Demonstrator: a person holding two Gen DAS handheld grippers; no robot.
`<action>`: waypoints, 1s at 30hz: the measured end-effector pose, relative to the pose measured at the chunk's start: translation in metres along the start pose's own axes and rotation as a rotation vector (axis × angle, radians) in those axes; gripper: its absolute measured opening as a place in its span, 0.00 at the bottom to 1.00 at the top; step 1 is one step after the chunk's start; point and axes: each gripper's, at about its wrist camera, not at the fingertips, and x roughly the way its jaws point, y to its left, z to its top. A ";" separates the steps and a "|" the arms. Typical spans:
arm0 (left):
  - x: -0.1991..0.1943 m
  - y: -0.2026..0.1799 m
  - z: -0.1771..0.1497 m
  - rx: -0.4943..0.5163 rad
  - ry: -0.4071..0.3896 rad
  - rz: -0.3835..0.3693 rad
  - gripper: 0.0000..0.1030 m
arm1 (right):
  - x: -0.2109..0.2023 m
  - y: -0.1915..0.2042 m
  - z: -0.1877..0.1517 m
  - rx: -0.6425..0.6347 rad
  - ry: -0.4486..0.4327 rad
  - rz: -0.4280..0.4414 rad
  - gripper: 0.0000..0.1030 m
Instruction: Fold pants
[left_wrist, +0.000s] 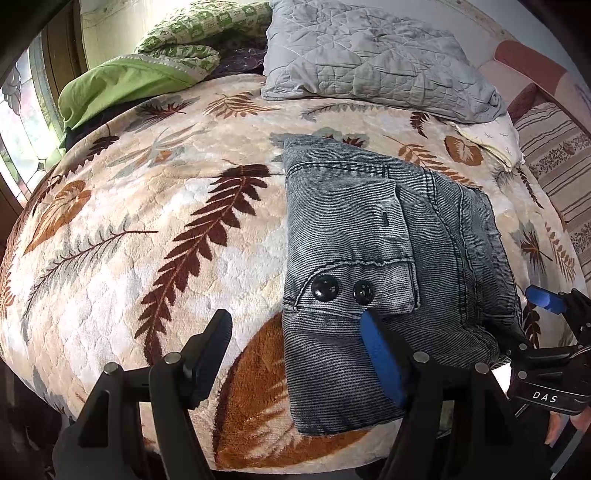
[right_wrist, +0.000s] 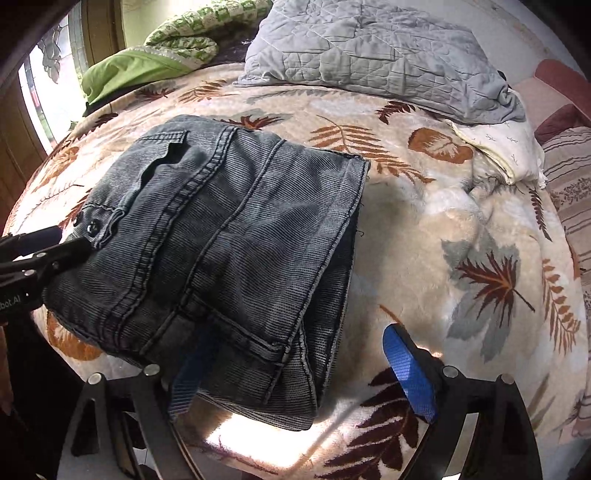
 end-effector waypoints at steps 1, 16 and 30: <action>0.000 0.000 0.000 -0.002 0.002 -0.004 0.71 | 0.000 0.000 0.000 0.001 0.001 0.001 0.89; 0.036 0.054 0.027 -0.367 0.164 -0.505 0.71 | 0.018 -0.109 0.015 0.519 0.022 0.584 0.89; 0.033 0.008 0.040 -0.115 0.074 -0.224 0.71 | 0.052 -0.085 0.030 0.522 0.101 0.633 0.77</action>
